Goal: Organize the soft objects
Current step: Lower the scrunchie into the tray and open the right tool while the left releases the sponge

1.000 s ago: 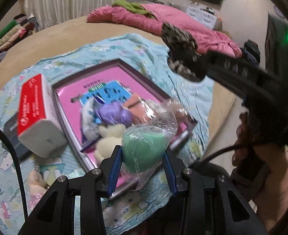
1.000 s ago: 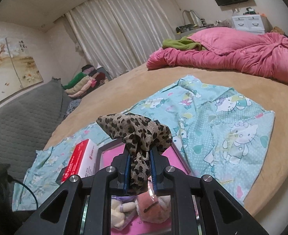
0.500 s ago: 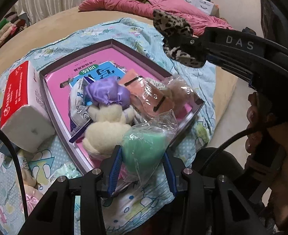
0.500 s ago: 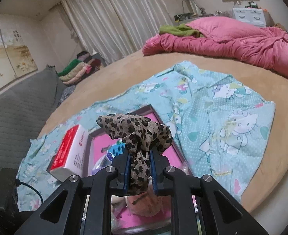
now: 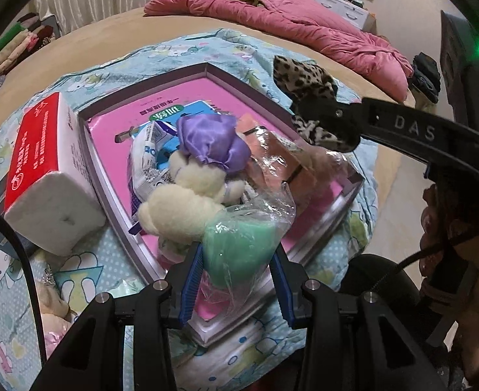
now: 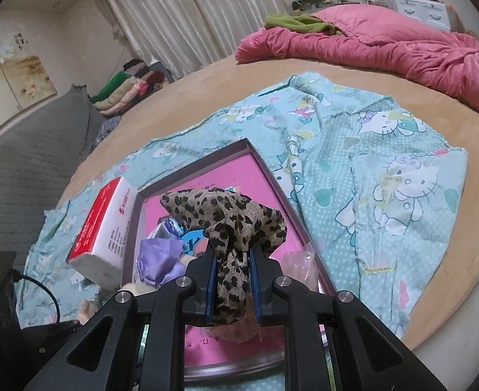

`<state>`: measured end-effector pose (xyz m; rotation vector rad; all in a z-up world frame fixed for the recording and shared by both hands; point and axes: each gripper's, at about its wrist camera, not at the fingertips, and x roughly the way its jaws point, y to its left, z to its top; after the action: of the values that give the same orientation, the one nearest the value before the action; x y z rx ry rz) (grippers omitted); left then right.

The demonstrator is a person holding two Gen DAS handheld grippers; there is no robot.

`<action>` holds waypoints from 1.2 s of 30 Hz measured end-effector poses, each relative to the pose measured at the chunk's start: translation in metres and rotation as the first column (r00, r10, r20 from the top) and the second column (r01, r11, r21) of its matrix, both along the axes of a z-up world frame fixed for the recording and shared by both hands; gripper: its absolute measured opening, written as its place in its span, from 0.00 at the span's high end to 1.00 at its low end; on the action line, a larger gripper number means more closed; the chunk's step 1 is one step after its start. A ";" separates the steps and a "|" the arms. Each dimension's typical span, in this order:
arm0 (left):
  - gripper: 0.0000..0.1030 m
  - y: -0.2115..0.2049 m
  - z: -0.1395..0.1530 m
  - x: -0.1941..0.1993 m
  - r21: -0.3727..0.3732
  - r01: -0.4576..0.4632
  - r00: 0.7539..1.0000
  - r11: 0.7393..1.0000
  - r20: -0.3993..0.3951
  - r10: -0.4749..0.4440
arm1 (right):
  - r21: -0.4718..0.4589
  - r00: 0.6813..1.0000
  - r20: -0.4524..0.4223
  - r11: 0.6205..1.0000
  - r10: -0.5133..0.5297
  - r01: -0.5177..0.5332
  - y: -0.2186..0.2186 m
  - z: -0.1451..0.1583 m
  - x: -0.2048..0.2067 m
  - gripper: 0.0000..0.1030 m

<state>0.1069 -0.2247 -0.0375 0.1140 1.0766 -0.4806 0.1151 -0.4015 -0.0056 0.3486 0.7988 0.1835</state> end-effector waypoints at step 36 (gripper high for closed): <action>0.59 -0.001 -0.013 0.014 -0.011 -0.011 1.000 1.000 -0.010 0.011 | -0.026 0.999 -0.022 0.999 0.029 -0.030 0.015 -0.021 0.017 0.62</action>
<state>0.1212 -0.2258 -0.0502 0.0956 1.0839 -0.4778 0.1317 -0.3861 -0.0262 0.3146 0.8271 0.1968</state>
